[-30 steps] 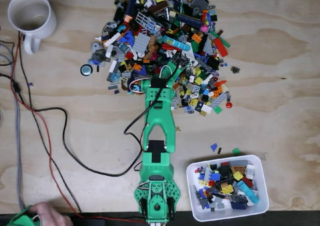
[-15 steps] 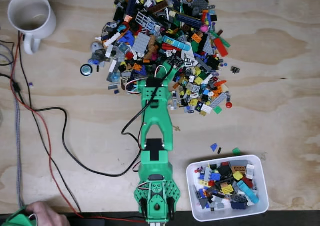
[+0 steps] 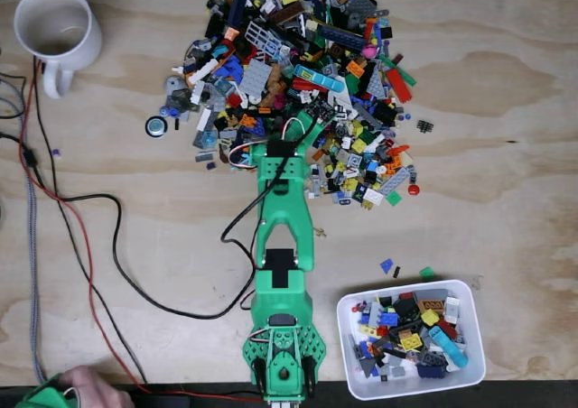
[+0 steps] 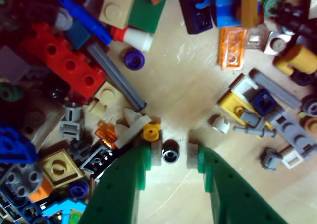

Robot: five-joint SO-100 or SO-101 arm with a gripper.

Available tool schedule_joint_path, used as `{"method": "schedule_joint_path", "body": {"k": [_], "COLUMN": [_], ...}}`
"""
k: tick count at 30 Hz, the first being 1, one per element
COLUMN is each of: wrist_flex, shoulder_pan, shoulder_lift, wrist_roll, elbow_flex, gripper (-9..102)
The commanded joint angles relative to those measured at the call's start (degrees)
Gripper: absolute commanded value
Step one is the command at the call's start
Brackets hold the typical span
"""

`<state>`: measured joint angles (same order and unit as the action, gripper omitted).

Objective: Find the closest Lego and put it in the bin.

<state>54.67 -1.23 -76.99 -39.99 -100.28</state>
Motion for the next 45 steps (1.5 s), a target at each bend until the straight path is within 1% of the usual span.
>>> {"method": "schedule_joint_path", "body": {"k": [1, 7, 12, 15, 18, 21, 23, 26, 32, 35, 38, 45], "wrist_flex": [-0.8, -0.6, 1.1, 4.1, 9.0, 14.2, 17.1, 21.6, 27.7, 27.5, 25.2, 17.8], "shoulder_pan": [1.0, 1.1, 1.1, 1.5, 2.3, 4.0, 6.5, 12.6, 32.2, 42.9, 53.2, 72.2], "shoulder_lift": [-1.1, -1.0, -1.5, -3.3, -7.0, -13.6, -19.6, -28.9, -44.8, -50.3, -55.2, -62.8], "wrist_roll": [-0.9, -0.6, -0.2, 0.1, -0.4, -1.3, -2.4, -4.6, -15.3, -22.0, -28.3, -38.3], "elbow_flex": [1.8, 2.1, 4.2, 6.9, 10.4, 11.4, 9.4, 5.5, -1.4, -4.7, -9.1, -18.4], "gripper": [8, 6, 5, 5, 5, 5, 5, 5, 6, 6, 6, 6]}}
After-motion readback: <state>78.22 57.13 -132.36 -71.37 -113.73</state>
